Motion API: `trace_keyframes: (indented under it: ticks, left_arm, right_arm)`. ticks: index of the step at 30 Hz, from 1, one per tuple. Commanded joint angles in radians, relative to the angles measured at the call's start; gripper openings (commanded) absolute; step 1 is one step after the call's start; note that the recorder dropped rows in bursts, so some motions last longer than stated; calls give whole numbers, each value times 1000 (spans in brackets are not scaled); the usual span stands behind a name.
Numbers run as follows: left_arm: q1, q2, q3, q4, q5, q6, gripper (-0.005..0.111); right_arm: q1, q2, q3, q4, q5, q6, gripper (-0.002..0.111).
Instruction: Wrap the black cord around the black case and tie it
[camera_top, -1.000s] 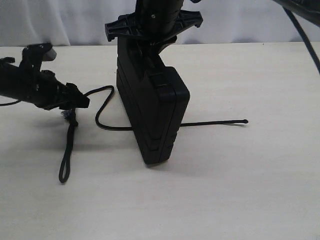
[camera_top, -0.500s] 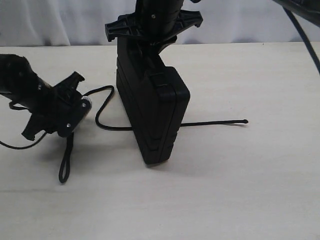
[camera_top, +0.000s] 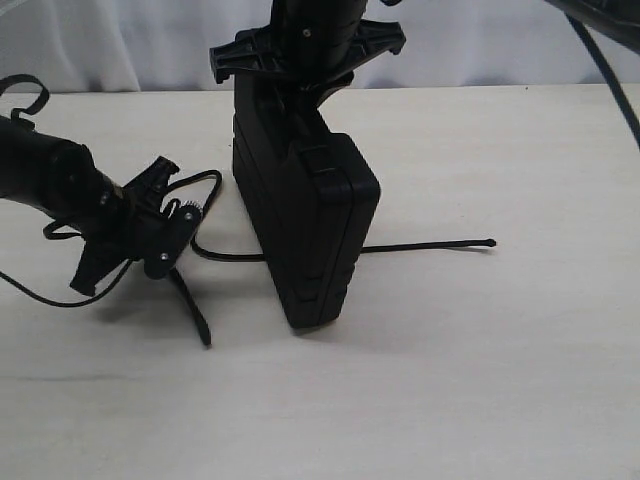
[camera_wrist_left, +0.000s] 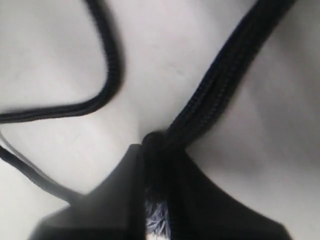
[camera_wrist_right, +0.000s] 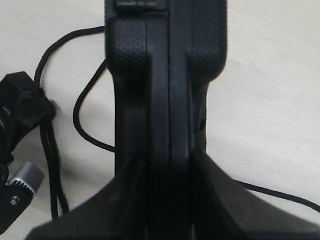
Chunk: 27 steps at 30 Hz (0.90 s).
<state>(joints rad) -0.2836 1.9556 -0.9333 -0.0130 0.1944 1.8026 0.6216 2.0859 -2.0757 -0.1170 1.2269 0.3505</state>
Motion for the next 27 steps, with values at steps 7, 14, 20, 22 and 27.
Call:
trace_keyframes:
  ticks: [7, 14, 20, 22, 27]
  left_arm:
    - [-8, -132, 2, -4, 69, -401, 0]
    - [6, -265, 2, -6, 61, -657, 0]
    - [4, -334, 2, -6, -37, -916, 0]
    - [4, -355, 2, -6, -51, -925, 0]
    - [-4, -376, 2, -4, -65, -925, 0]
  right_arm:
    - [-3, -17, -5, -14, -6, -15, 4]
    - [-3, -17, -5, -14, -6, -15, 4]
    - [-3, -17, -5, -3, -6, -15, 4]
    - [-3, -17, -5, -3, -6, -15, 4]
    - [-3, -17, -5, -3, -6, -15, 4]
